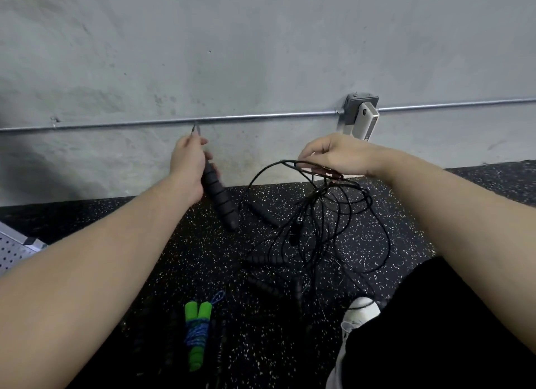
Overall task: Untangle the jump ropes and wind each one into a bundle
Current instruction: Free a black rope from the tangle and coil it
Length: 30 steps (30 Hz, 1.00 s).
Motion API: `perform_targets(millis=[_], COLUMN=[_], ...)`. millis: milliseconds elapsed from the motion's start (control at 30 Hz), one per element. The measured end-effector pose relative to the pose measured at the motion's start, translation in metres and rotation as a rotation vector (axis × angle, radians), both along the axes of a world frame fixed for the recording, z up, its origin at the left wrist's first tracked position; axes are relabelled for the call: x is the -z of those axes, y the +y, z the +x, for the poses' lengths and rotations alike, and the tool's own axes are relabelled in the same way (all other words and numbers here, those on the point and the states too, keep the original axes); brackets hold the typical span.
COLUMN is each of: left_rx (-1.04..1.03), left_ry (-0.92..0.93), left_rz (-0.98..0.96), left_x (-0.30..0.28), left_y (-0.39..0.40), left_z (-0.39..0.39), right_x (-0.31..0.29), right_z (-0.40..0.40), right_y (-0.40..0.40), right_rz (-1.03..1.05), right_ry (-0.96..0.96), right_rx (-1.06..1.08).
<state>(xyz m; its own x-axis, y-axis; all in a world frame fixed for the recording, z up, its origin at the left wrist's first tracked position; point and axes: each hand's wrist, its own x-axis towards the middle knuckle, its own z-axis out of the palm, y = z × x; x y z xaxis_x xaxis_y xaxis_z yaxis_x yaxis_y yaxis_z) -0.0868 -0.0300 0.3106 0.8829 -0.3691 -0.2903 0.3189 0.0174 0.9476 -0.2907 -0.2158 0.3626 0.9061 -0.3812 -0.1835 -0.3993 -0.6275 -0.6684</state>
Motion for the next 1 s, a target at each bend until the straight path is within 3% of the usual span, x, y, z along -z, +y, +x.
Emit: perform_targets(millis=[167,467,600,700,767,900,1000], left_rx=[-0.007,0.254,0.150,-0.013,-0.012,0.081,0.281], left_ry=[-0.045,-0.446,-0.433,-0.317,-0.254,-0.185,-0.111], left_rz=[0.212,0.807,0.931,0.992,1.032,0.976,0.780], left_x=[0.017,0.084,0.119,0.142,0.157,0.181,0.173], left_y=[0.011,0.038,0.037,0.035,0.038,0.041,0.031], left_z=[0.027,0.081,0.113,0.140,0.152,0.171,0.158], right_x=[0.006,0.040,0.056,0.068,0.075,0.082,0.084], right_z=[-0.004,0.029,0.061,0.084,0.095,0.103,0.102], right_y=[-0.008,-0.005,-0.008,-0.012,-0.016,-0.023,-0.026], right_rz=[-0.043,-0.036,0.006,0.051,0.083,0.129,0.175], right_ry=[-0.028,0.032,0.070,0.074,0.097,0.109,0.122], right_rx=[0.039,0.052,0.048,0.046,0.041,0.058,0.075])
